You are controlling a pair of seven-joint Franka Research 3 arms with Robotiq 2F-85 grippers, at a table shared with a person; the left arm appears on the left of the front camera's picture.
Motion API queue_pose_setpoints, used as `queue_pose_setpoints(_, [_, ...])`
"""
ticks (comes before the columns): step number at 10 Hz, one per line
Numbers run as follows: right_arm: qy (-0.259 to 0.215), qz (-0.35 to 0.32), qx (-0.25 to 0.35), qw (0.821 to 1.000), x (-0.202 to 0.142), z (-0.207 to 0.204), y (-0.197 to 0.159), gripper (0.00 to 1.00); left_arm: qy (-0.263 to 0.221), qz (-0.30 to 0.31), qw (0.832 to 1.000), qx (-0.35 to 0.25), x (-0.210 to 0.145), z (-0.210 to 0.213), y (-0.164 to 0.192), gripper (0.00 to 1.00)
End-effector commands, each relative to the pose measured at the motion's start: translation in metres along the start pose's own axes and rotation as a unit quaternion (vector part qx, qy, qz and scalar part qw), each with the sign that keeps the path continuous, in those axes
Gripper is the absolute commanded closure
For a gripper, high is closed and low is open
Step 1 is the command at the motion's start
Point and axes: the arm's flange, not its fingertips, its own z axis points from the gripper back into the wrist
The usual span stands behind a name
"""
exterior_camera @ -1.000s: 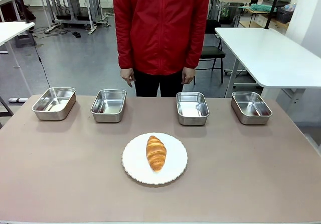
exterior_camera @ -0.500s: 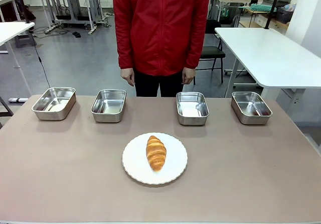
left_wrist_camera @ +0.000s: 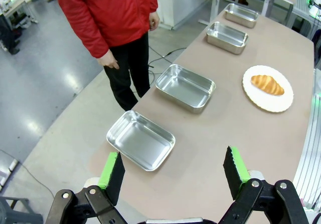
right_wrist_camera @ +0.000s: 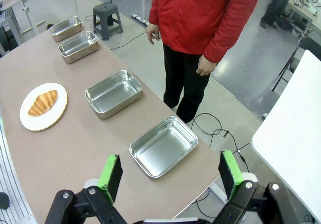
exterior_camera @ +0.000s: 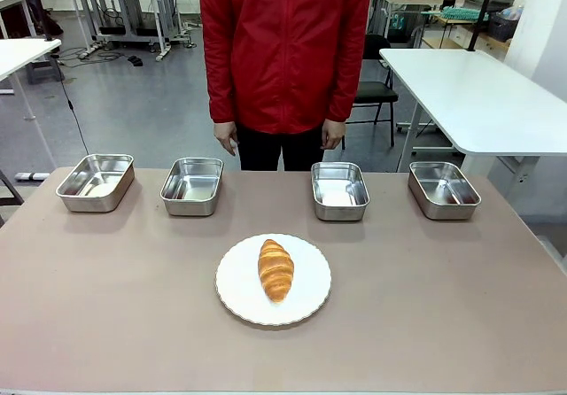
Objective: Place the bread in the container.
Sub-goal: Place the Butter Roll into the Airtight Container indicated by the human.
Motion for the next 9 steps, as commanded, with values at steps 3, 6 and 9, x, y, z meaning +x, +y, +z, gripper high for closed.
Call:
queue_pose_setpoints(3, [-0.001,0.001,0.0,1.0,0.0011,0.0004,0.0001,0.0,-0.003,-0.001,1.0,-0.004,0.0006,0.003,-0.0015,0.0])
queue_pose_setpoints(6, [-0.001,0.001,0.0,1.0,0.0011,0.0004,0.0001,0.0,-0.003,-0.001,1.0,-0.004,0.0006,0.003,-0.0015,0.0])
queue_pose_setpoints(9, [-0.001,0.001,0.0,1.0,0.0011,0.0004,0.0001,0.0,-0.003,-0.001,1.0,-0.004,0.0006,0.003,-0.0015,0.0])
